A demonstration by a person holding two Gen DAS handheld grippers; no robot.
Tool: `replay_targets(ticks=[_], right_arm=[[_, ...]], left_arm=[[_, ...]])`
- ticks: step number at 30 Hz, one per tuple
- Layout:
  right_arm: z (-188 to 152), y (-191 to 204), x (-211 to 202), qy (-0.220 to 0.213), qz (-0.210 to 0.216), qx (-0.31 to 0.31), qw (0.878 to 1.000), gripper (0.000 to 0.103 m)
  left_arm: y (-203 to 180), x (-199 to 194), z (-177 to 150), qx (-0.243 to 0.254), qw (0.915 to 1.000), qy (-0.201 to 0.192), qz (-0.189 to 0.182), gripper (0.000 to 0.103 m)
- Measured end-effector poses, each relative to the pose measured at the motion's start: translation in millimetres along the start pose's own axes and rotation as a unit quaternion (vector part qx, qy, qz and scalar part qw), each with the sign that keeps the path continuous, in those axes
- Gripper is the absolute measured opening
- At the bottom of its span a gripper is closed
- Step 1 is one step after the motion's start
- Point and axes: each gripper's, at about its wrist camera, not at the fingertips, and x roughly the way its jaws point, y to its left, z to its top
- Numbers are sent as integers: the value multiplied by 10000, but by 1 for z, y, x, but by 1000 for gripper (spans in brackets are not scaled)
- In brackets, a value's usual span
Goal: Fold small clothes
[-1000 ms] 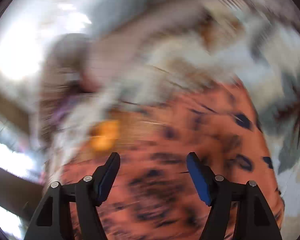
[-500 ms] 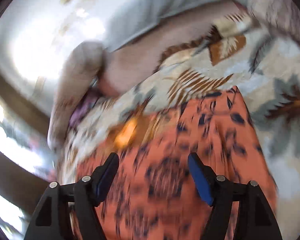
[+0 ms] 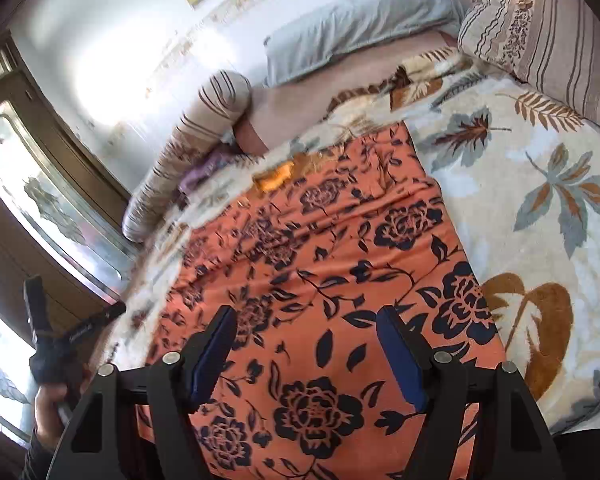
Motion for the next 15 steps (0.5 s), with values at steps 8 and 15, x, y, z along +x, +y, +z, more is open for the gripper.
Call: replay_targets(ticks=[8, 15], right_arm=[[-4, -1, -14, -124, 123, 93, 9998, 75], [-3, -3, -30, -432, 105, 50, 9990, 75]], left_arm=[[-31, -48, -9, -22, 9998, 54, -215, 84], [-52, -91, -12, 43, 9975, -348, -611, 90]])
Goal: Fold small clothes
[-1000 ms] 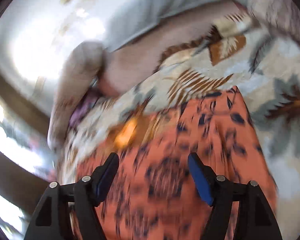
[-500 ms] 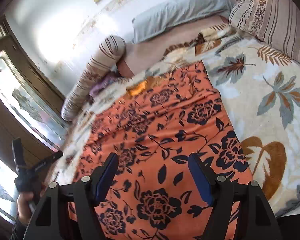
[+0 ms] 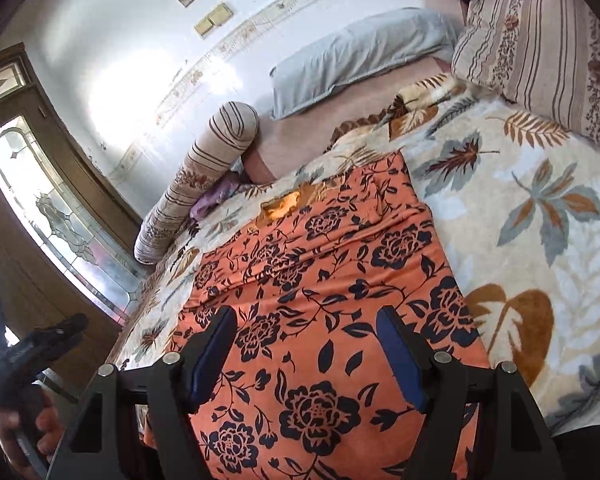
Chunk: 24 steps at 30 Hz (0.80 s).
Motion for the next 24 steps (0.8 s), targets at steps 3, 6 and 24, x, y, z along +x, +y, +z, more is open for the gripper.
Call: replay_targets(ticks=[3, 6, 24], right_arm=[[-2, -7, 6, 192, -3, 129, 9997, 75], [-5, -22, 9, 360, -81, 451, 9983, 75], [34, -82, 3, 714, -288, 1058, 9914, 75]], left_arm=[[2, 19, -14, 86, 9997, 220, 91, 90], [15, 58, -38, 88, 9973, 652, 319, 90], [58, 98, -65, -232, 9954, 933, -31, 93]])
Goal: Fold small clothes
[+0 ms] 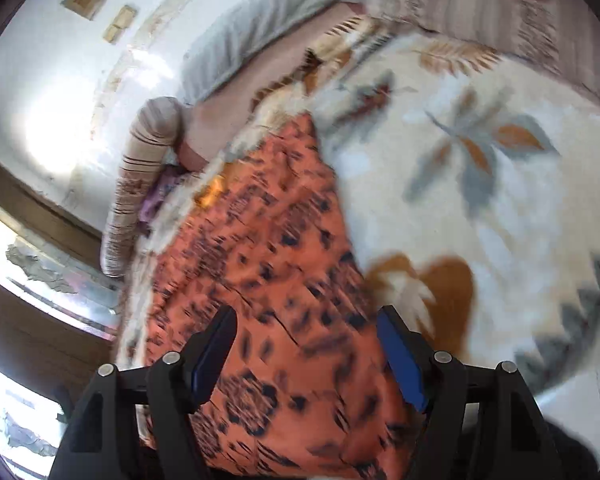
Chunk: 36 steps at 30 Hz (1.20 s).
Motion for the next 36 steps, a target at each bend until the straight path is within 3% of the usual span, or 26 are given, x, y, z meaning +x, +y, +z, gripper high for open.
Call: replay_targets(ticks=[4, 9, 13, 17, 18, 19, 21, 24, 26, 27, 28, 29, 30, 31, 36], right_arm=[[68, 12, 48, 137, 290, -131, 9994, 75], [150, 1, 128, 303, 95, 35, 9995, 75], [194, -3, 183, 406, 98, 210, 9989, 75], [219, 0, 231, 605, -201, 5, 9980, 71], [222, 1, 240, 645, -252, -29, 9976, 51], [225, 2, 249, 686, -419, -125, 9967, 12], [227, 1, 254, 573, -627, -205, 9962, 10], [226, 0, 255, 363, -827, -235, 9956, 12], [224, 2, 246, 110, -865, -121, 9961, 20], [222, 4, 239, -40, -1048, -164, 9944, 36], [217, 9, 229, -231, -1315, -217, 9908, 61], [210, 13, 218, -409, -1318, -228, 9902, 69], [205, 17, 209, -522, -1144, -253, 9917, 70], [193, 26, 196, -549, -685, -369, 9955, 70], [130, 57, 164, -326, 55, -857, 9958, 70]], left_arm=[[-4, 18, 24, 52, 9998, -112, -128, 93], [-5, 49, 53, 155, 9995, -157, -219, 93], [4, 70, 68, 158, 9995, -161, -202, 93], [22, 87, 77, -226, 9993, -60, -292, 93], [26, 89, 78, -293, 9990, -56, -320, 93], [29, 90, 81, -338, 9988, -67, -339, 93], [35, 93, 90, -372, 9988, -112, -306, 93], [48, 104, 113, -432, 9984, -135, -326, 93], [59, 114, 133, -562, 9974, -159, -433, 93], [64, 119, 142, -629, 9966, -156, -511, 93], [69, 125, 151, -725, 9960, -101, -507, 93], [75, 135, 162, -857, 9950, -42, -519, 93], [79, 143, 172, -915, 9941, -13, -589, 93], [81, 150, 179, -937, 9938, 24, -594, 93], [84, 198, 222, -1040, 9917, 411, -642, 92]])
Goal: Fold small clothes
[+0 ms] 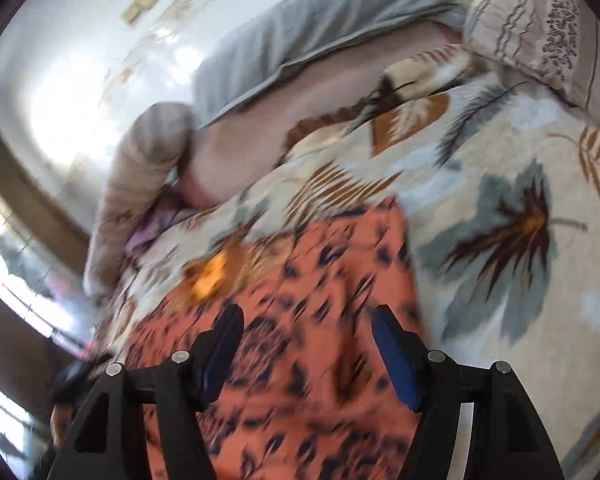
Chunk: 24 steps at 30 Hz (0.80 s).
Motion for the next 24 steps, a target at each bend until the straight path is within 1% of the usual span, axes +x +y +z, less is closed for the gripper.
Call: replay_targets(ticks=[2, 3, 4, 5, 6, 7, 8, 9, 10, 11, 13, 14, 15, 16, 17, 18, 19, 20, 21, 22, 23, 24], right_arm=[[-18, 5, -1, 135, 100, -123, 9998, 70], [-25, 5, -2, 182, 113, -158, 9996, 70], [-31, 6, -1, 210, 102, -211, 9995, 70], [-33, 5, 0, 233, 97, -288, 9993, 70], [-34, 6, 3, 255, 88, -359, 9990, 70], [-35, 5, 5, 271, 102, -331, 9990, 70], [-35, 3, 6, 287, 141, -272, 9991, 70], [-37, 0, 6, 320, 172, -243, 9990, 70], [-38, -1, 9, 345, 135, -246, 9990, 70], [-40, -3, 11, 377, 120, -208, 9990, 70], [-39, -3, 10, 363, 160, -136, 9991, 70], [-37, -2, 5, 304, 177, -158, 9993, 70], [-34, 0, -1, 249, 233, -168, 9993, 70], [-30, 4, -5, 224, 347, -156, 9990, 70], [-28, 7, -6, 234, 410, -149, 9988, 70], [-26, 11, -7, 256, 500, -153, 9983, 70], [-24, 17, -5, 315, 607, -185, 9975, 73], [-22, 22, 0, 421, 705, -224, 9964, 76], [-20, 26, 10, 638, 863, -201, 9940, 78], [-18, 25, 25, 944, 1099, -26, 9894, 78], [-17, 21, 38, 1103, 1261, 199, 9857, 78], [-17, 11, 53, 1292, 1370, 500, 9808, 78]], left_arm=[[-1, 15, 12, -71, 9999, 119, -61, 92], [0, 23, 16, -84, 9998, 195, -54, 89], [0, 30, 19, -55, 9996, 268, 13, 60], [1, 40, 22, 44, 9987, 435, 269, 25], [3, 44, 25, 83, 9979, 430, 483, 22], [6, 42, 28, 55, 9982, 349, 488, 15], [8, 40, 33, 60, 9967, 273, 762, 4], [9, 40, 35, 105, 9925, 196, 1199, 0], [13, 40, 36, 102, 9895, 163, 1432, 0], [19, 40, 36, 12, 9909, 216, 1332, 0], [18, 31, 36, 5, 9926, 238, 1194, 0], [16, 21, 32, 14, 9943, 192, 1047, 7], [13, 12, 27, 32, 9957, 134, 913, 15], [9, 1, 20, 100, 9973, 90, 720, 44], [4, -10, 12, 169, 9984, 10, 542, 66], [2, -19, 6, 194, 9987, -116, 454, 69], [-3, -30, -3, 239, 9987, -265, 364, 69], [-8, -36, -11, 328, 9989, -252, 227, 69], [-11, -39, -18, 341, 9992, -195, 73, 69], [-15, -38, -26, 290, 9995, -131, -69, 69], [-18, -33, -35, 283, 9994, -11, -177, 69], [-21, -27, -42, 353, 9993, 100, -107, 69]])
